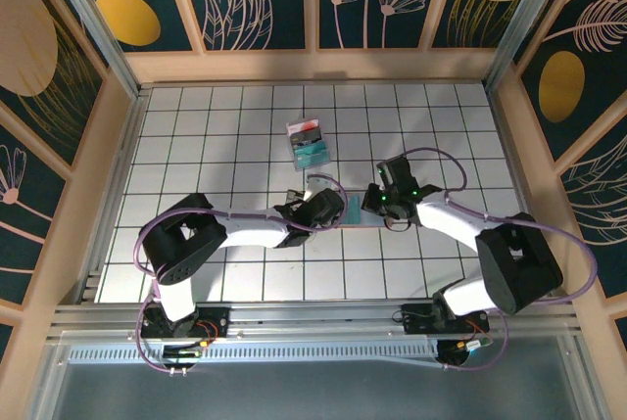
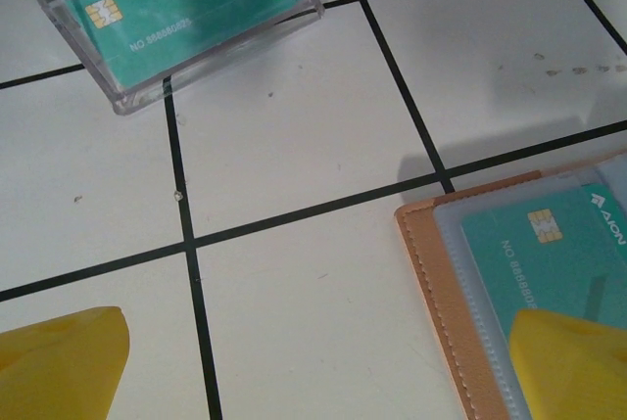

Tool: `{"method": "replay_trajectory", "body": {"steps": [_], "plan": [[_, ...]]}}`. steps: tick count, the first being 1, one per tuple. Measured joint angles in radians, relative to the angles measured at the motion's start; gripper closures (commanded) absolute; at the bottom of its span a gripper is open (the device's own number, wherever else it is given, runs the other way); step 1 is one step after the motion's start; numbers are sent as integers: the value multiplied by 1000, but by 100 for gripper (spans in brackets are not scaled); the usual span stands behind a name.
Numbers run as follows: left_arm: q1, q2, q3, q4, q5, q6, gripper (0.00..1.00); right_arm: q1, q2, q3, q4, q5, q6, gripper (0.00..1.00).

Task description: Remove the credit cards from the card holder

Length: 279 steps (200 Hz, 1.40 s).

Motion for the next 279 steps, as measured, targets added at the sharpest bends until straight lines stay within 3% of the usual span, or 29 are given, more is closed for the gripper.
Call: {"method": "replay_trajectory", "body": {"steps": [70, 239, 279], "plan": [[0, 31, 32, -42, -3, -40, 1, 24, 67, 28, 20, -4, 0, 82], [1, 64, 74, -167, -18, -84, 1, 37, 126, 32, 39, -31, 0, 80], [1, 42, 69, -215, -18, -85, 1, 91, 148, 39, 46, -51, 0, 81]]}}
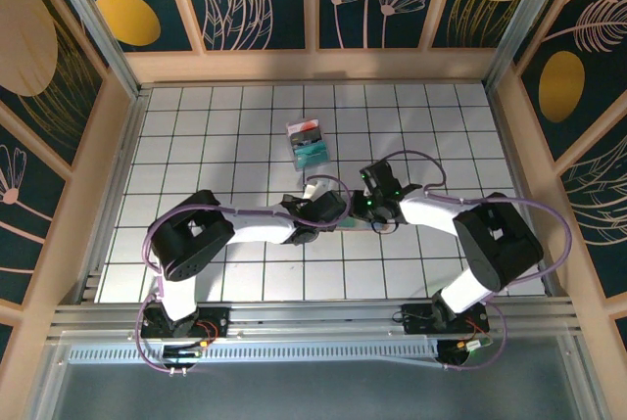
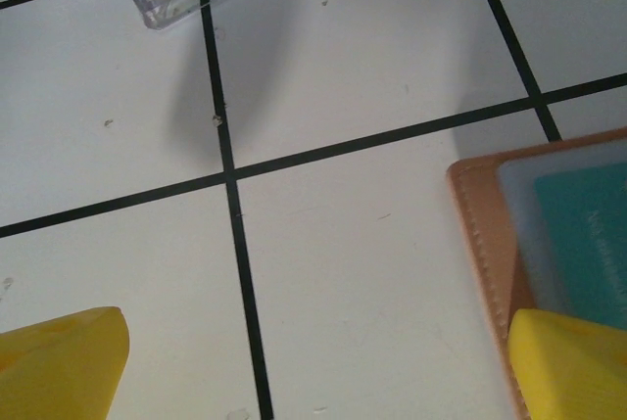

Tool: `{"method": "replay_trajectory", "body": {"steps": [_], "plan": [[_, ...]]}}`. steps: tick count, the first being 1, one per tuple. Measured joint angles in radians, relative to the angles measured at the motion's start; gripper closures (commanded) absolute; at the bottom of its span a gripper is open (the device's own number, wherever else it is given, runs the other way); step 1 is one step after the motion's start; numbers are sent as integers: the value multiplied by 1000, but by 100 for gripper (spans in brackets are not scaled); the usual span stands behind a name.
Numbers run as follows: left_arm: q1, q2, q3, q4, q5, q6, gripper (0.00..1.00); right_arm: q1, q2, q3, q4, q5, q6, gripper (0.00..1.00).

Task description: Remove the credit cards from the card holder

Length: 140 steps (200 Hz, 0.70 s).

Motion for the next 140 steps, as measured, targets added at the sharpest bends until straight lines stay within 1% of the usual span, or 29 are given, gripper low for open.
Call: {"method": "replay_trajectory", "body": {"steps": [34, 57, 112, 140], "plan": [[0, -73, -32, -29, 0, -37, 1, 70, 42, 35, 11, -19, 1, 82], [0, -109, -58, -51, -4, -76, 1, 96, 46, 43, 14, -25, 8, 82], [0, -112, -63, -87, 8, -131, 1, 98, 46, 44, 14, -23, 15, 82], [0, -112, -71, -95, 19, -148, 1, 93, 46, 44, 14, -23, 15, 80]]}}
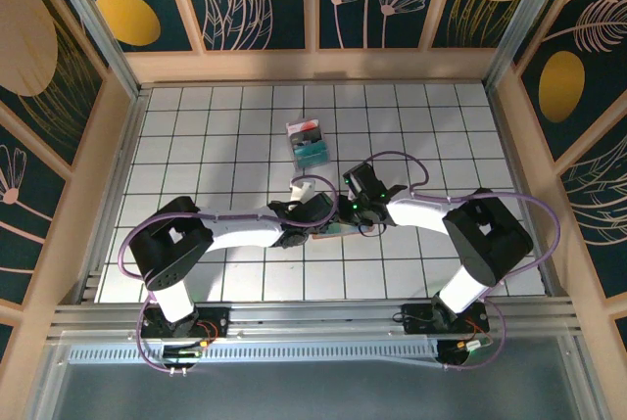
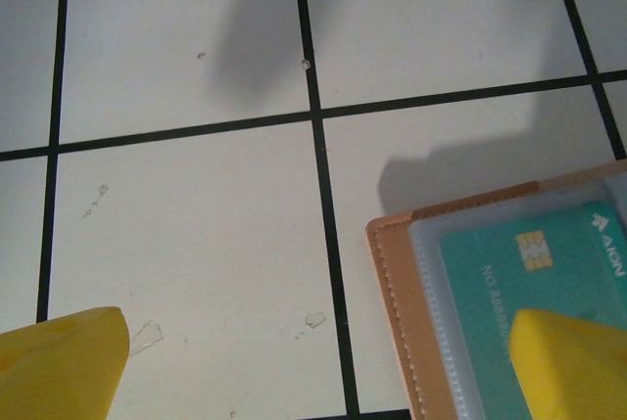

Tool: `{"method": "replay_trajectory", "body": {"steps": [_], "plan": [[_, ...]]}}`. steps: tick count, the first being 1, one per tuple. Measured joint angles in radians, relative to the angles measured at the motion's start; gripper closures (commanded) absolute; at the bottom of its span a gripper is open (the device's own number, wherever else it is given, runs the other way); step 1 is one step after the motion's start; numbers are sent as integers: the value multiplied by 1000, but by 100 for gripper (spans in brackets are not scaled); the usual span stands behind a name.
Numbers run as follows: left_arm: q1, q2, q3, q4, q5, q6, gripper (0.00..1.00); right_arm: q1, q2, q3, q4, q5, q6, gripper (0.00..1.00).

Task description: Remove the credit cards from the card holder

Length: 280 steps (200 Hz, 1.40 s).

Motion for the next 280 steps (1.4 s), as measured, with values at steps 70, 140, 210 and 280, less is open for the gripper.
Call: {"method": "replay_trajectory", "body": {"steps": [70, 140, 210, 280], "plan": [[4, 2, -48, -10, 19, -17, 1, -6, -4, -2, 6, -9, 3, 79], [6, 16, -45, 8, 24, -14, 1, -19, -3, -21, 37, -38, 12, 81], [6, 18, -45, 9, 26, -12, 1, -74, -39, -98, 156, -159, 50, 86], [6, 20, -45, 12, 27, -12, 1, -96, -73, -138, 232, -245, 61, 87]]}}
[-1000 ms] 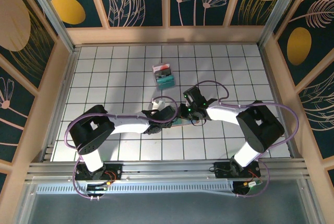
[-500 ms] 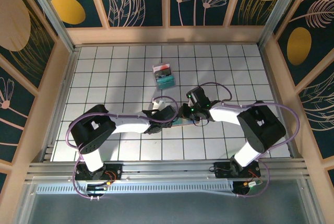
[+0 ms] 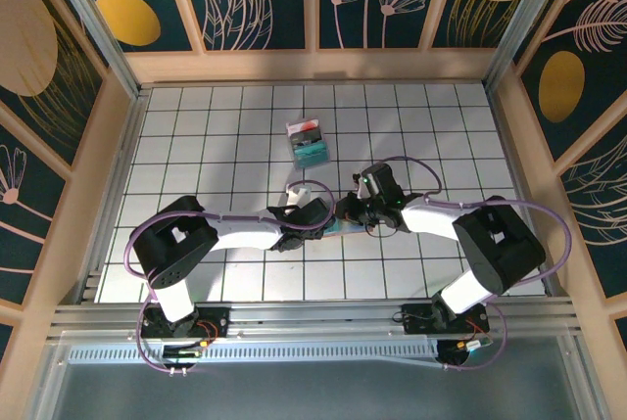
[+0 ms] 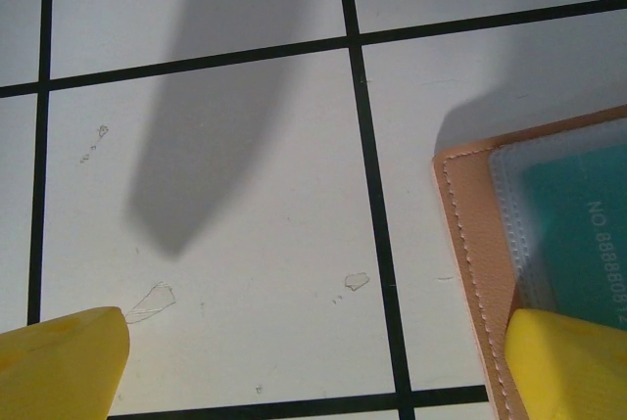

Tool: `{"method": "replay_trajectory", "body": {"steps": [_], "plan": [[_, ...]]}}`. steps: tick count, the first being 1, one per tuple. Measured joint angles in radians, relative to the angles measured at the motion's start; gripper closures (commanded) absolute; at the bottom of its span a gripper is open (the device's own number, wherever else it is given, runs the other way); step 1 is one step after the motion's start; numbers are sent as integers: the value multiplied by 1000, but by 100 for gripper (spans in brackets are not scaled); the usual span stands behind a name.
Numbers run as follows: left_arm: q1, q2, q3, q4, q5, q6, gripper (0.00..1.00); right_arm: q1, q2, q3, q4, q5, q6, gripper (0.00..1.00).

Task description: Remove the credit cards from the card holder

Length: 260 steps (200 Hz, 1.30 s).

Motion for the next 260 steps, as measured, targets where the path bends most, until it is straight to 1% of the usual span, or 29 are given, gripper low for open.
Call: {"method": "replay_trajectory", "body": {"steps": [57, 92, 130, 196, 260], "plan": [[0, 0, 0, 0, 0, 0, 1, -2, 0, -3, 31, -26, 18, 86], [0, 0, 0, 0, 0, 0, 1, -11, 0, -12, 41, -28, 22, 92], [0, 0, 0, 2, 0, 0, 1, -26, 0, -33, 61, -41, 22, 96], [0, 2, 0, 4, -1, -1, 1, -92, -27, -69, 63, -51, 21, 96], [1, 2, 15, -11, 0, 14, 1, -97, -43, -77, 64, -51, 22, 96]]}}
